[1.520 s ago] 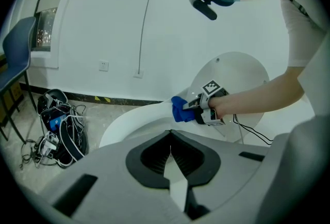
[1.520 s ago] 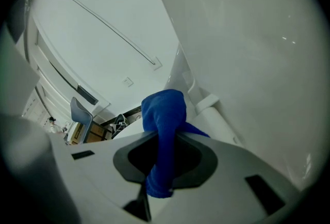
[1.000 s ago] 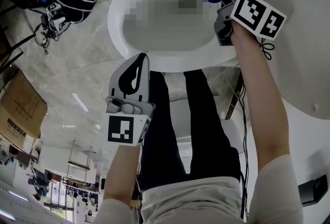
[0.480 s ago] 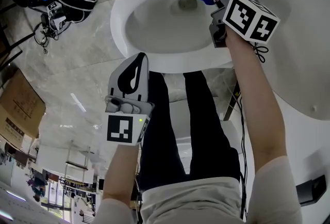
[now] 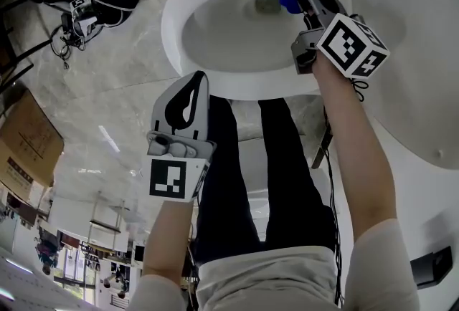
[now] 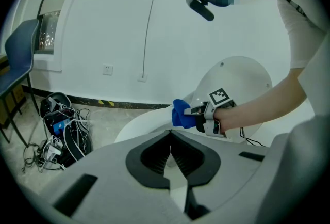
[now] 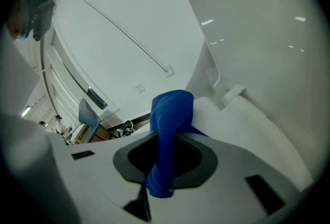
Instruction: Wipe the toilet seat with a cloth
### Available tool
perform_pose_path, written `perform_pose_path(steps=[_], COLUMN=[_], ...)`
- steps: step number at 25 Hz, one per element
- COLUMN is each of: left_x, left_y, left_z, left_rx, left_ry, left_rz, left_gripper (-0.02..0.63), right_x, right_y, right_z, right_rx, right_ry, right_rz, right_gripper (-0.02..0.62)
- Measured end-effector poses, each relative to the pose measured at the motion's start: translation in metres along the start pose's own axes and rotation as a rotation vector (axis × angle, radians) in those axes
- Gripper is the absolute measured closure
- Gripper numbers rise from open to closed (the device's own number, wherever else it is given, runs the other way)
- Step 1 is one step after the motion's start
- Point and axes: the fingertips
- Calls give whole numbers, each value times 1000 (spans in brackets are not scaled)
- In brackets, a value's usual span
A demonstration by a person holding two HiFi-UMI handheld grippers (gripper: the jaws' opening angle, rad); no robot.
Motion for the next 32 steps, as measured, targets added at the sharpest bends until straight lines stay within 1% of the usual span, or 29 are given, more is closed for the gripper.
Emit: perform_pose_path(steps=[3, 8, 14, 17, 19, 22, 27, 30, 32], left_x=[-1, -6, -10, -10, -14, -27, -60, -90, -124], left_y=[2, 3, -3, -4, -6, -6, -10, -18, -26], left_z=[0, -1, -3, -6, -9, -17, -40, -73, -91], left_rx=[-6, -19, -19, -23, -35, -51, -73, -77, -76], left_ry=[-4, -21, -33, -55, -71, -101, -117, -132, -186], left_rz=[-2, 27, 34, 42, 49, 74, 71, 96, 107], left_gripper=[598, 598, 598, 598, 598, 598, 598, 598, 598], right_x=[8, 27, 57, 73, 78, 71, 43, 19, -9], right_y=[8, 25, 45, 45, 45, 49, 69, 102, 131], right_z=[-13, -47, -85, -98, -107, -120, -146, -177, -195], right_rx=[-9, -6, -8, 5, 13, 22, 34, 29, 5], right_ry=[-5, 15, 58, 87, 94, 73, 6, -15, -40], right_rz=[-65, -198, -370, -422, -430, -424, -388, -374, -398], right_gripper=[540, 540, 540, 540, 541, 540, 540, 540, 540])
Point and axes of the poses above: the fingertips, and each gripper's own axes: z forward along the fingers, y to its left, x out of its underside
